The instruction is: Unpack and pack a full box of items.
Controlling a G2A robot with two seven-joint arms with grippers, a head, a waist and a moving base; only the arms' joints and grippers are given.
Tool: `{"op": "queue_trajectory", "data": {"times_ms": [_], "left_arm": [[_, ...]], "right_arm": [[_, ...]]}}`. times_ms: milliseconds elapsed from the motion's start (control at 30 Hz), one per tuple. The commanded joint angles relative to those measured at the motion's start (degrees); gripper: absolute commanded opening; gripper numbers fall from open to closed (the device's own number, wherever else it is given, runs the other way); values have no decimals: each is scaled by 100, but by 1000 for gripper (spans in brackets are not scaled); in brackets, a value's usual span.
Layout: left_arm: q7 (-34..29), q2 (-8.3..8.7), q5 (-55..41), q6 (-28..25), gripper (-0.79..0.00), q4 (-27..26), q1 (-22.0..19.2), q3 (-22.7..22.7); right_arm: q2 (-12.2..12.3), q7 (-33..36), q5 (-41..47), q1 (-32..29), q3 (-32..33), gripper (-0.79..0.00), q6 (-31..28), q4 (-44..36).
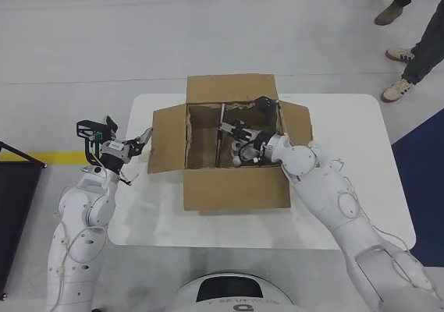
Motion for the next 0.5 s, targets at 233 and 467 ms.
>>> {"op": "queue_trajectory", "data": {"times_ms": [233, 467], "left_arm": [[0, 0, 0, 0, 0, 0, 0, 0], [0, 0, 0, 0, 0, 0, 0, 0]], "right_arm": [[344, 443, 719, -974, 1359, -400, -186, -1705], [526, 698, 1600, -1532, 2425, -219, -218, -2168]]}}
